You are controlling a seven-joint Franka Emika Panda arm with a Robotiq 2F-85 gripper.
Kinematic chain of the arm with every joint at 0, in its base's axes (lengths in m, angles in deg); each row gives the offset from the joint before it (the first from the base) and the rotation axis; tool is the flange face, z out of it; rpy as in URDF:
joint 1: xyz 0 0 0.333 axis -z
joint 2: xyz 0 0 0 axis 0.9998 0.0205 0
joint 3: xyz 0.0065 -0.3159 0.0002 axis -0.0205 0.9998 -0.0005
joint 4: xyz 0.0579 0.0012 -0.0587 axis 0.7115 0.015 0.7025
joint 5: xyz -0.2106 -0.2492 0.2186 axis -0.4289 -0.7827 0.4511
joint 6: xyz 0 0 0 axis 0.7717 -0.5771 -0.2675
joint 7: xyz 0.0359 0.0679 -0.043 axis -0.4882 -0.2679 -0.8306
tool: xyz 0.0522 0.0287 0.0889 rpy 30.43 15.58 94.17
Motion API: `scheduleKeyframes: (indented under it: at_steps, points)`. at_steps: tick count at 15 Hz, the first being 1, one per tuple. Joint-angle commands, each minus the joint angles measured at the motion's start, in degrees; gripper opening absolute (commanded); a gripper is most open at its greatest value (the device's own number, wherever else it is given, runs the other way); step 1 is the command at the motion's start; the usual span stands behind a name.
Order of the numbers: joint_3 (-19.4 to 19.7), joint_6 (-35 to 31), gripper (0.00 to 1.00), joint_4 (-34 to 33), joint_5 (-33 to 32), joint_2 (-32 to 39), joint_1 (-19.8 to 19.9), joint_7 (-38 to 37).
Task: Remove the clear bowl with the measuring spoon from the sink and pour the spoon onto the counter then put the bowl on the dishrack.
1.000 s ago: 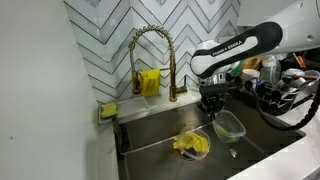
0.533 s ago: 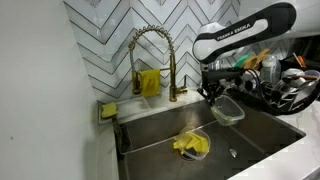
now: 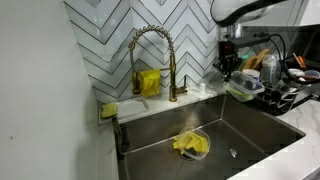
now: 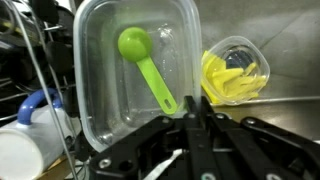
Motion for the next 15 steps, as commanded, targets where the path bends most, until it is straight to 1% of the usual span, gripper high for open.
scheduleKeyframes:
  at_steps: [1,5,6,9,10,11,12,13,15]
  points:
    - [-1.45,1.48,0.07,-0.62,-0.43,-0.50,1.56,0.99]
    - [-1.62,2.21,0.07,-0.58,-0.41,-1.31,2.02,2.15]
    - [-1.67,2.21,0.02,-0.54,-0.41,-1.27,2.00,2.15]
    - [-1.30,6.12,0.02,-1.61,-1.19,-3.16,3.07,5.04]
    - [-1.01,7.76,0.02,-2.32,-2.02,-4.25,3.61,6.34]
    - [-0.81,7.50,0.02,-2.55,-2.78,-5.42,4.46,8.40]
    - [-0.87,7.32,0.02,-2.97,-2.59,-6.30,5.40,10.67]
    - [0.31,6.48,0.02,-2.63,-2.32,-7.47,5.57,13.44]
    - [1.07,5.98,0.02,-1.89,-0.07,-9.30,7.60,17.62]
